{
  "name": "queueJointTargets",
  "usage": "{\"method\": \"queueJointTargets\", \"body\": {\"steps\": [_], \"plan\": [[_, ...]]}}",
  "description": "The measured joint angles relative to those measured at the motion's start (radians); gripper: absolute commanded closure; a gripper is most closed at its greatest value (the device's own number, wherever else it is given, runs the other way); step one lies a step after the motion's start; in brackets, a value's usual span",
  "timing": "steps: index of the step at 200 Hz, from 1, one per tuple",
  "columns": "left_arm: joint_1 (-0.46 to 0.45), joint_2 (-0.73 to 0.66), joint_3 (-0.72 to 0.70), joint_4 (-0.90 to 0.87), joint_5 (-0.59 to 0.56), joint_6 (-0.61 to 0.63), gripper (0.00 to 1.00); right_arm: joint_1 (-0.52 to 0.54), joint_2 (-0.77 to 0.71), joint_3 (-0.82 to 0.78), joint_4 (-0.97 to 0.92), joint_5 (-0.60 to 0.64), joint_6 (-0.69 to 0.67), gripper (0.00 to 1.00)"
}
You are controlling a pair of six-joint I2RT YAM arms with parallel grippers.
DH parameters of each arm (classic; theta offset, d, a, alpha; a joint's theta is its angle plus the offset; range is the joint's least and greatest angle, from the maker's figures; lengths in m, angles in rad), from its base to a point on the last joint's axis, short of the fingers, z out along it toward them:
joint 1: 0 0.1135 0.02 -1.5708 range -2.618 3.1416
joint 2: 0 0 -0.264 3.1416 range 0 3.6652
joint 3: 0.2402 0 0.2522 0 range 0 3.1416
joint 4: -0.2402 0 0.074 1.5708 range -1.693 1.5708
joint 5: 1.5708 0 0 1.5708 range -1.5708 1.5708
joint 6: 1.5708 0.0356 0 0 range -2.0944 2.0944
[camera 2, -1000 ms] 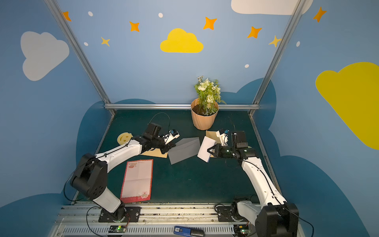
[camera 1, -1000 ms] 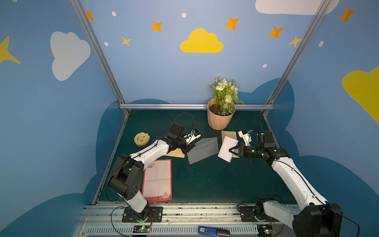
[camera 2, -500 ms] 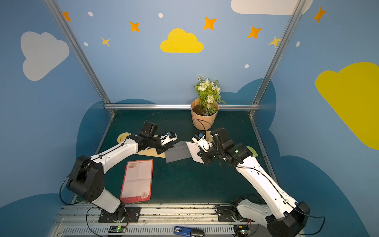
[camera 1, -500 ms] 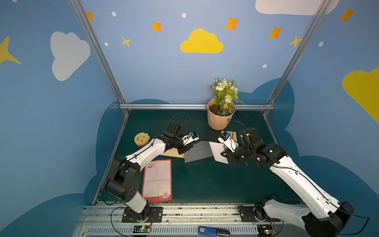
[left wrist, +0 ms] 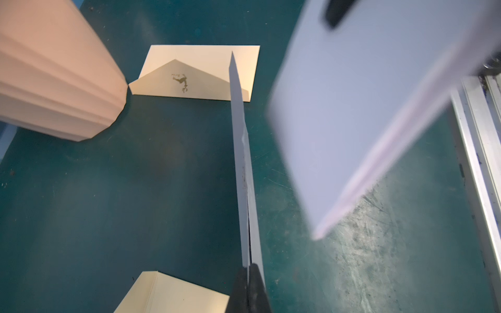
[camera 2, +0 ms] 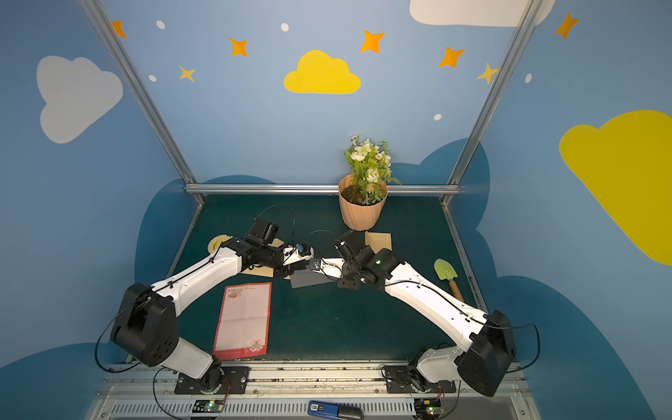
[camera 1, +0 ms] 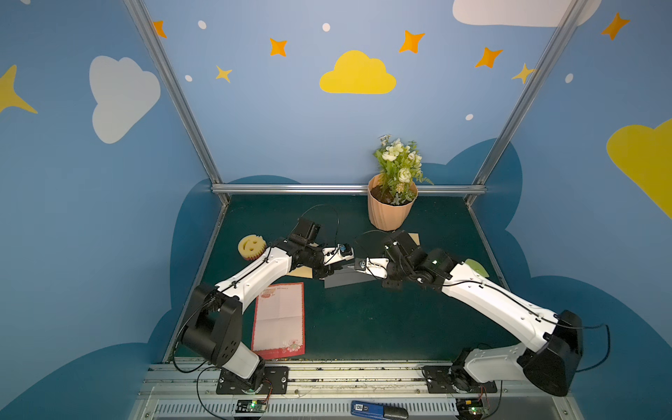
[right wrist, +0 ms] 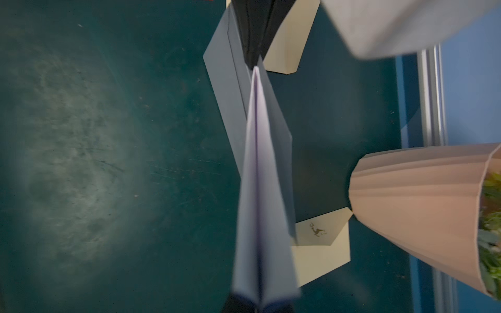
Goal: Fold the letter paper in half and place it into the envelope
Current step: Place the letter paper in the envelope.
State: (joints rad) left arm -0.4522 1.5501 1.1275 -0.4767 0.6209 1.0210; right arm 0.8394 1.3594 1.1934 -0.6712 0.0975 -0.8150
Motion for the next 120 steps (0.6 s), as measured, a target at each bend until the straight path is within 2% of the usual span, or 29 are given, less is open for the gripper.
{"method": "queueJointTargets", "body": {"steps": [45,120], "plan": [[-0.002,-0.002,0.001,-0.035,0.003,0.04,0.97,0.023,0.0,-0.046,0.137,0.06,-0.127,1.0],[-0.006,-0.002,0.008,-0.056,0.021,0.072,0.97,0.047,0.0,-0.172,0.283,0.111,-0.181,1.0]]}}
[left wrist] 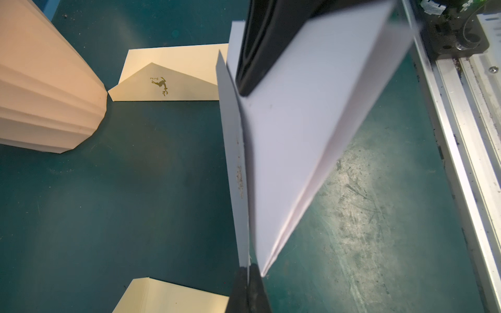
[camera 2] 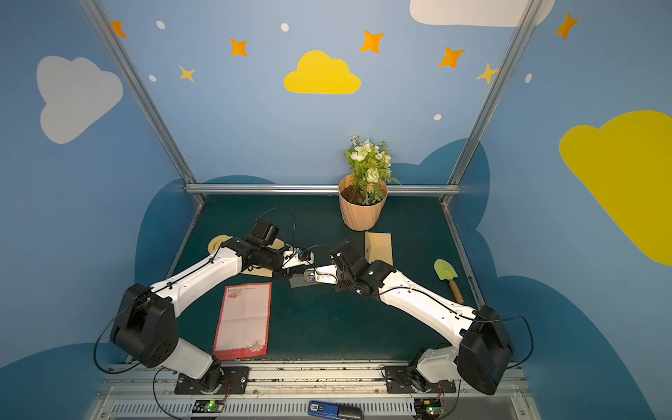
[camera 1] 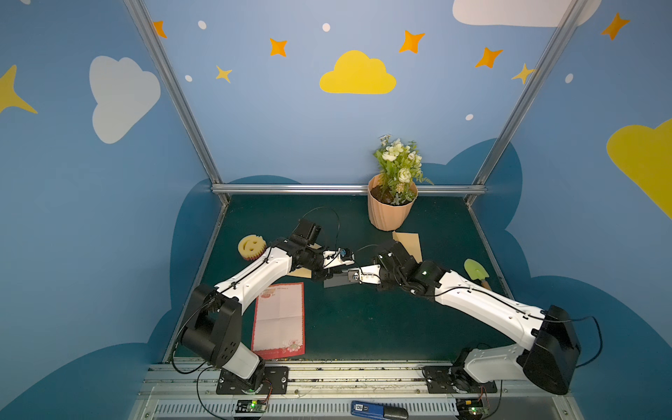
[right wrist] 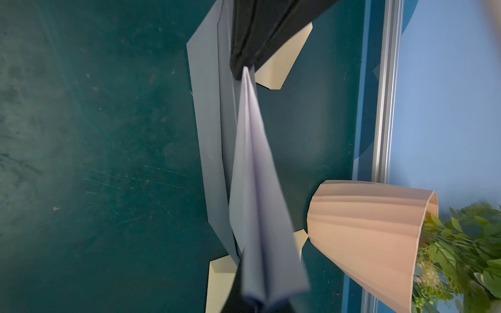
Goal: Fold the letter paper in half and place it into the envelope
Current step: Place the letter paper in the envelope.
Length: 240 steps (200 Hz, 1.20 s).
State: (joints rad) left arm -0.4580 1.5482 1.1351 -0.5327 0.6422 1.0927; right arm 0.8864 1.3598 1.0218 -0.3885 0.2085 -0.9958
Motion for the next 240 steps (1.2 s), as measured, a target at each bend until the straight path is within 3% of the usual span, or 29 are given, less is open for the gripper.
{"method": "queueJointTargets", "body": {"steps": [66,151,202,240], "plan": [[0.0,0.0,0.0,0.0,0.005,0.004,0.97,0.039,0.016,-0.088,0.19,0.144,-0.018,1.0],[0.005,0.008,0.0,0.006,0.042,0.003,0.97,0.043,0.091,-0.085,0.125,0.147,0.073,1.0],[0.005,0.017,0.0,0.012,0.058,-0.008,0.97,0.043,0.16,-0.005,0.066,0.147,0.132,1.0],[0.006,0.026,0.0,0.016,0.071,-0.01,0.97,0.043,0.191,0.061,0.007,0.119,0.211,0.87]]}}
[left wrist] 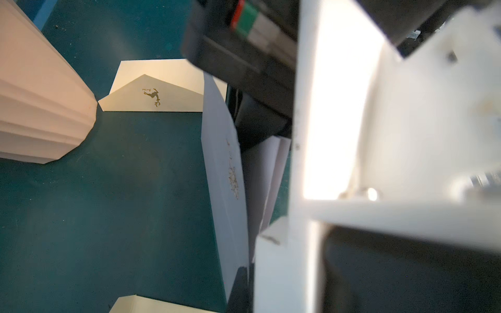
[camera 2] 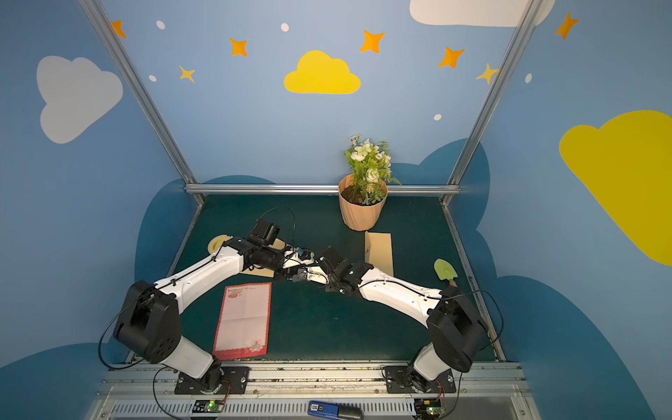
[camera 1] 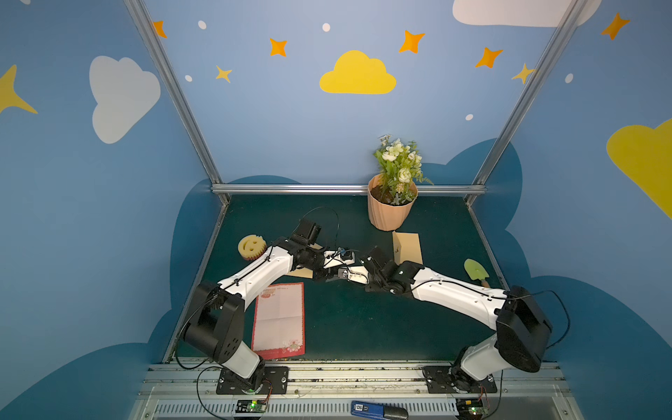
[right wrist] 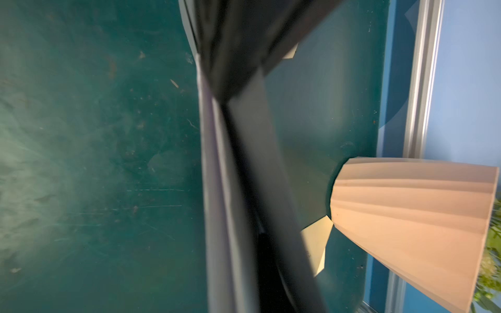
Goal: Fold the letter paper in half and place it into the envelope
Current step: Place the letter paper in the envelope.
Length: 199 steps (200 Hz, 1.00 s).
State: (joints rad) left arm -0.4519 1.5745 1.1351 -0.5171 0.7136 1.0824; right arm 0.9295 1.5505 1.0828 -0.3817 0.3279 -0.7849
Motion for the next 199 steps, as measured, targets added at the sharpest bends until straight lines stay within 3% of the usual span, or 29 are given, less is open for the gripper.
{"method": "queueJointTargets", "body": {"steps": [20,43,59,96,199], "plan": [[0.0,0.003,0.001,0.003,0.004,-0.002,0.97,0.0,0.0,0.015,-0.028,-0.028,0.048,0.8],[0.0,0.01,0.007,0.003,0.004,-0.003,0.96,-0.01,-0.008,0.016,-0.054,-0.072,0.11,0.79],[0.002,0.01,0.01,0.003,0.008,-0.005,0.96,-0.017,-0.024,0.013,-0.061,-0.112,0.15,0.82],[0.008,0.01,0.018,0.004,0.023,-0.014,0.97,-0.031,-0.083,-0.022,-0.064,-0.162,0.208,1.0],[0.013,0.045,0.047,-0.021,0.042,-0.013,0.97,-0.031,-0.092,-0.011,-0.15,-0.122,0.22,1.0]]}}
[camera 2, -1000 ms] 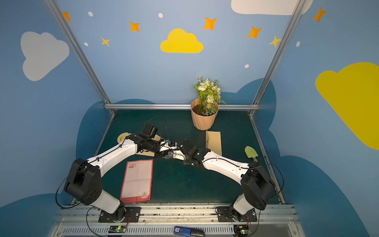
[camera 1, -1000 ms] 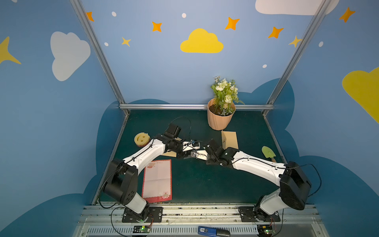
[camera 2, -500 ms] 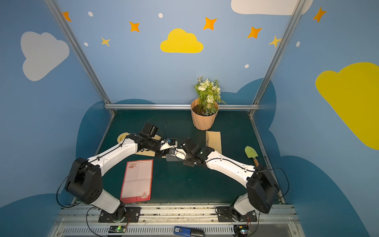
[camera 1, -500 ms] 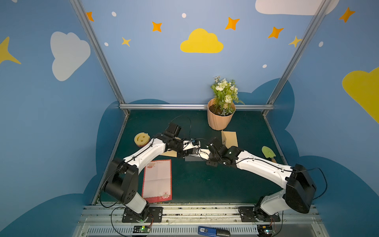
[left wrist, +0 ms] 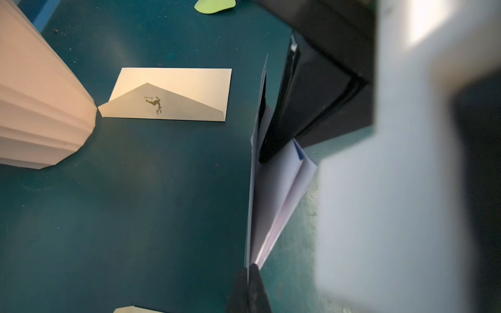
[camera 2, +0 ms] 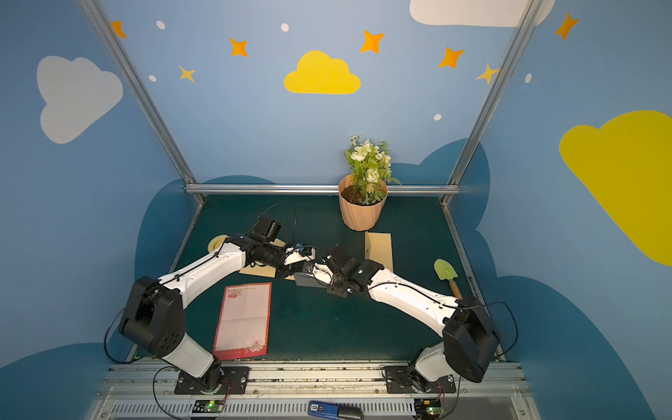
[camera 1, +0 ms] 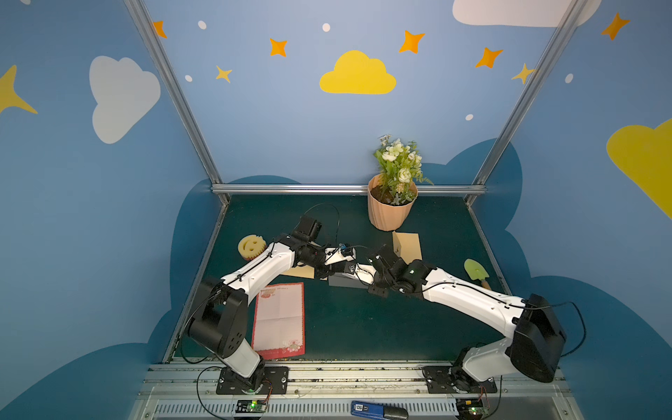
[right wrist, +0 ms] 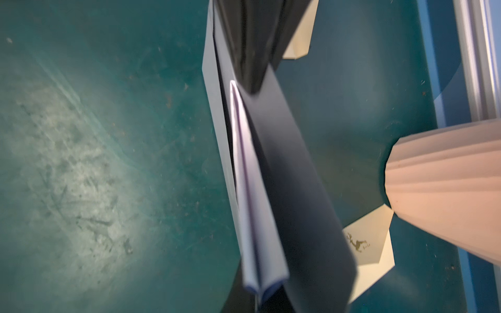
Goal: Fold the letter paper in half and place it into the envelope
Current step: Place the letter paper in the envelope.
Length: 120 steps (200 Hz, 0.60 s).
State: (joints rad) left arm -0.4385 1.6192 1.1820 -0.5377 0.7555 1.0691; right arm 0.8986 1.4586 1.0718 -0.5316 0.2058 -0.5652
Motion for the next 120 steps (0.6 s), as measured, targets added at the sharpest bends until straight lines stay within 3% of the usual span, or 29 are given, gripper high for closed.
{"method": "queueJointTargets", "body": {"steps": [120], "plan": [[0.011,0.02,0.019,-0.029,0.009,-0.001,0.97,0.037,0.227,0.23,-0.227,0.114,0.012,1.0]]}}
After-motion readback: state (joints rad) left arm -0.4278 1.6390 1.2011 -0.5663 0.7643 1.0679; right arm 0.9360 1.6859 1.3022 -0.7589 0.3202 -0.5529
